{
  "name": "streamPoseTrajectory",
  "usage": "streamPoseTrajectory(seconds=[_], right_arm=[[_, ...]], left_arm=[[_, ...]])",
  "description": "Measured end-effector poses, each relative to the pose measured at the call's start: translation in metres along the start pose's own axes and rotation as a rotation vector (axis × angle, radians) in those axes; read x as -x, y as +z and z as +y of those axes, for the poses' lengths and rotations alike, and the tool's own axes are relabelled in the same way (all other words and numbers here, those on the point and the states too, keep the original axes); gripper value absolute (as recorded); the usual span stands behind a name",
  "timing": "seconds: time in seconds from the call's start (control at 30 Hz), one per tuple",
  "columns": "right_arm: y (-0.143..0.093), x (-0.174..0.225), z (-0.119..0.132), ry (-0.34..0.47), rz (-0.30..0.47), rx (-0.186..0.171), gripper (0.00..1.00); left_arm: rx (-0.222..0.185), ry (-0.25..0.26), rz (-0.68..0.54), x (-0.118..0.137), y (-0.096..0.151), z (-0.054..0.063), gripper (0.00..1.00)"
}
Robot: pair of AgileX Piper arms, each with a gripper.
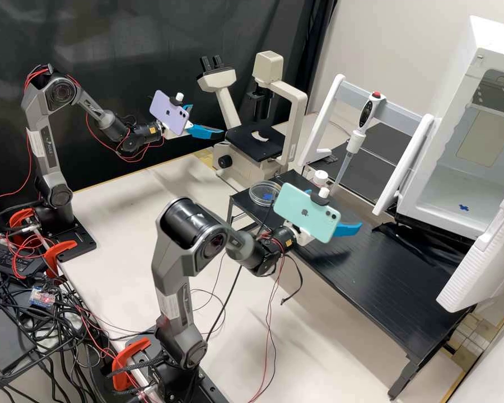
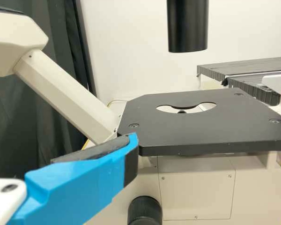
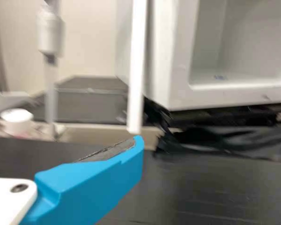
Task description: Move the petri dish to the incubator
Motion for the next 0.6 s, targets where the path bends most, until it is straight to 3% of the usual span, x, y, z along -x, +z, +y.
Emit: streamPoseTrajectory(seconds=[0.27, 0.47, 0.6], right_arm=[[-0.060, 0.046, -0.019, -0.042, 0.211, 0.019, 1.00], [-0.078, 0.059, -0.043, -0.117, 0.266, 0.067, 1.00], [-0.077, 0.058, -0.058, -0.167, 0.241, 0.089, 1.00]], left_arm=[[0.000, 0.000, 0.000, 0.000, 0.000, 0.000, 1.00], [0.000, 0.000, 0.000, 0.000, 0.000, 0.000, 1.00], [0.000, 0.000, 0.000, 0.000, 0.000, 0.000, 1.00]])
